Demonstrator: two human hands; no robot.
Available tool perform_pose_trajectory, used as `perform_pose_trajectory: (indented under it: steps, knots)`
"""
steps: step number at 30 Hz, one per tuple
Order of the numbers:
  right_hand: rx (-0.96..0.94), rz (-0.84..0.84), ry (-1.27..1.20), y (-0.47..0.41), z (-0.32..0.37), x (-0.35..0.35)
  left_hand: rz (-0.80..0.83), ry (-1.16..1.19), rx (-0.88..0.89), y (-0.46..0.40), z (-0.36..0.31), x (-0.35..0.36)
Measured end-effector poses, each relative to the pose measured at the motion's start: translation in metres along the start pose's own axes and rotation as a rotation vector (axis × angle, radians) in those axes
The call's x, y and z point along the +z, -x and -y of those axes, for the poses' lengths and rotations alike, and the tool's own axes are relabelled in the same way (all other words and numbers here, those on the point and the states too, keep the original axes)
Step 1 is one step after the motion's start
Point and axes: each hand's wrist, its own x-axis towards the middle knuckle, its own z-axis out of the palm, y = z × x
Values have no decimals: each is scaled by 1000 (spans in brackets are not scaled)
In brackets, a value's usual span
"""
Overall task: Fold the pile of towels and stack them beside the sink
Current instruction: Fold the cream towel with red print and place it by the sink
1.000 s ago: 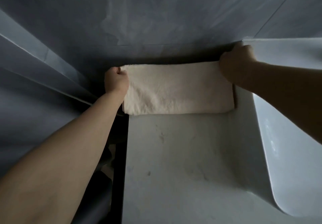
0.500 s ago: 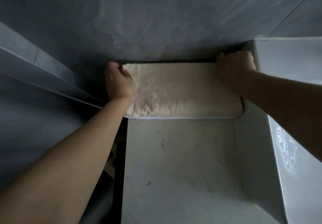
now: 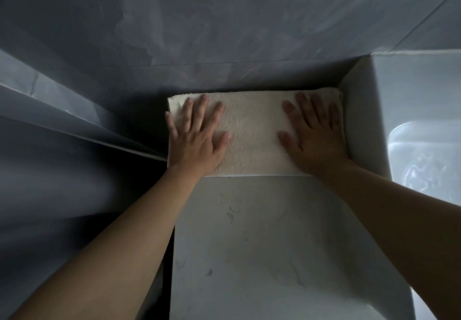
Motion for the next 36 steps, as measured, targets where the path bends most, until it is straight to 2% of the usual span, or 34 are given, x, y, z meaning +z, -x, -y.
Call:
perform_pose_trajectory:
  steps: [7, 10, 13, 16, 23, 29, 36]
  knots:
    - [10, 33, -84, 14, 7, -23, 25, 8, -48, 5, -12, -17]
    - [10, -3, -187, 46, 15, -45, -71, 177, -71, 26, -28, -38]
    - [-9, -70, -231, 91, 26, -63, -194, 353, -6, 61, -52, -57]
    - [-4, -156, -265, 132, 38, -80, -238, 469, -4, 100, -74, -69]
    - [-14, -316, -397, 207, 37, -109, -345, 587, 55, 176, -124, -93]
    - [76, -428, -458, 272, -21, -121, -343, 567, 163, 210, -211, -109]
    - [169, -431, -452, 354, -148, -128, -342, 574, 205, 238, -352, -113]
